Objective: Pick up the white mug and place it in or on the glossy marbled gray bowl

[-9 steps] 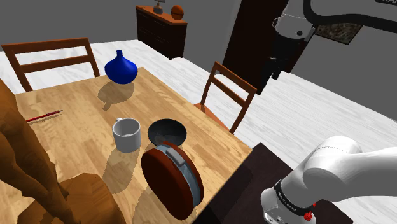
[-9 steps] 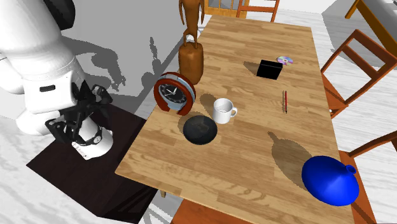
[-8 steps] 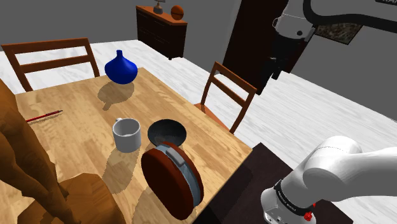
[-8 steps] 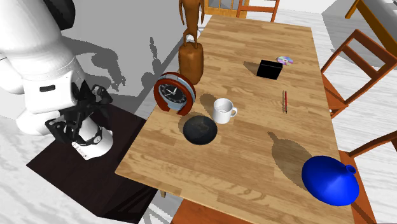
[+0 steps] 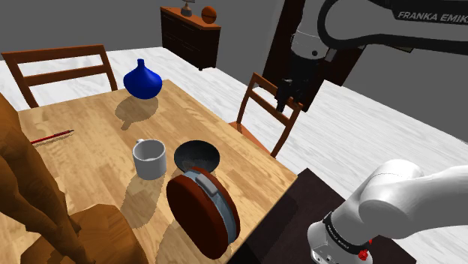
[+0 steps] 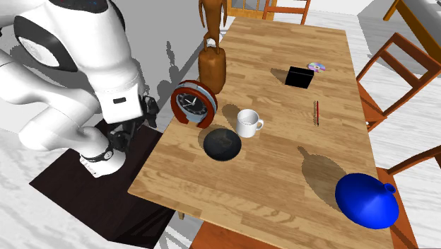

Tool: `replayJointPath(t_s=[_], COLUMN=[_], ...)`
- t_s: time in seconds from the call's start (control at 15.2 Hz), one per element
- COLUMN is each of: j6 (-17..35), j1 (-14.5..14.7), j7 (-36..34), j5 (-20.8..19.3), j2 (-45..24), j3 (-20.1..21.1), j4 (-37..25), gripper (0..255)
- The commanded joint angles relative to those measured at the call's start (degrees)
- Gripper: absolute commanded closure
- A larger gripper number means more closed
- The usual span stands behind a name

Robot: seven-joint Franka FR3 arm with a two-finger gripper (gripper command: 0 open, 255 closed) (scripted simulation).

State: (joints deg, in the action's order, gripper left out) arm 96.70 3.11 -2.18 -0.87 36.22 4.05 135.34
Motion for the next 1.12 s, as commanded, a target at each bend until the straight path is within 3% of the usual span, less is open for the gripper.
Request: replayJointPath(t_s=[0.0, 0.53, 1.06], j6=[2.5, 11.8, 19.0], j1=[0.7, 3.0, 4.8], j7=[-2.0, -9.8, -18.1], j5=[1.1, 3.5, 2.0], j2=[-2.9, -15.5, -30.5], j3=[1.6, 7.8, 13.2], j4=[-0.5, -4.1, -12.2], gripper=[0, 0, 0])
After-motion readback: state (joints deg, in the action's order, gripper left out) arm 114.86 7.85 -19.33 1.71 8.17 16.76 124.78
